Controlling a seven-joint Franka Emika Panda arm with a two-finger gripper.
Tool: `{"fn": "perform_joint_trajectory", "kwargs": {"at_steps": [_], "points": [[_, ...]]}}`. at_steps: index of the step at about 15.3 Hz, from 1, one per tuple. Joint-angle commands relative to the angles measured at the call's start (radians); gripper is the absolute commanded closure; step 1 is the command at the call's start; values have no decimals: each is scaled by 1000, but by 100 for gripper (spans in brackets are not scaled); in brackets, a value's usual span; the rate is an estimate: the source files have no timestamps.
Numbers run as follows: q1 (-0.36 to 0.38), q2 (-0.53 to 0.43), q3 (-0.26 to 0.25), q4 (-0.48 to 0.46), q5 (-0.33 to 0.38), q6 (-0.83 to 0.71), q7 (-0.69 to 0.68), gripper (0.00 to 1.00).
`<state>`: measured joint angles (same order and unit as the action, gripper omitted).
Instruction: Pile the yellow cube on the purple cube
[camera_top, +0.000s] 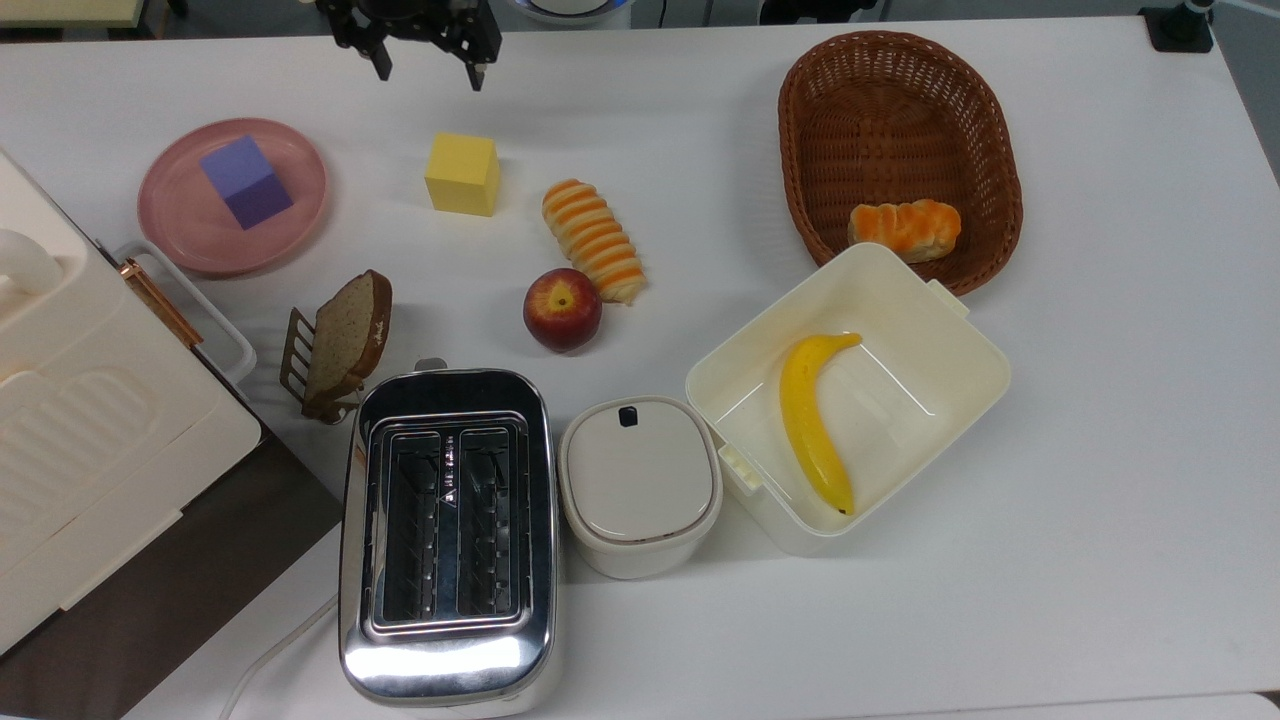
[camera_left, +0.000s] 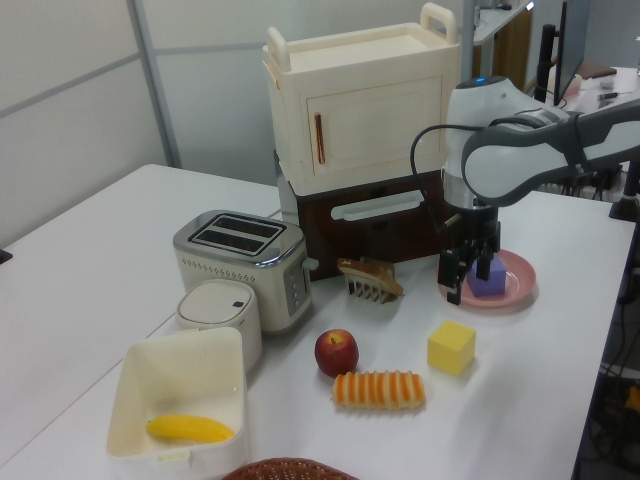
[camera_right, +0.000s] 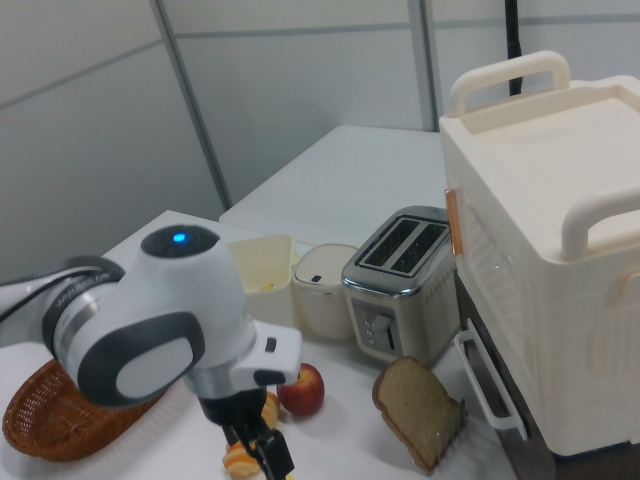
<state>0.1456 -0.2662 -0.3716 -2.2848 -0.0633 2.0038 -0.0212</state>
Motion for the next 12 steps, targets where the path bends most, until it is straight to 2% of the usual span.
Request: {"fn": "perform_joint_trajectory", "kwargs": {"at_steps": [1, 6, 12], "points": [[14, 28, -9, 184, -7, -176, 27, 0], [43, 71, -17, 215, -12, -191, 35, 0], [49, 30, -12, 176, -7, -134, 38, 0]]}}
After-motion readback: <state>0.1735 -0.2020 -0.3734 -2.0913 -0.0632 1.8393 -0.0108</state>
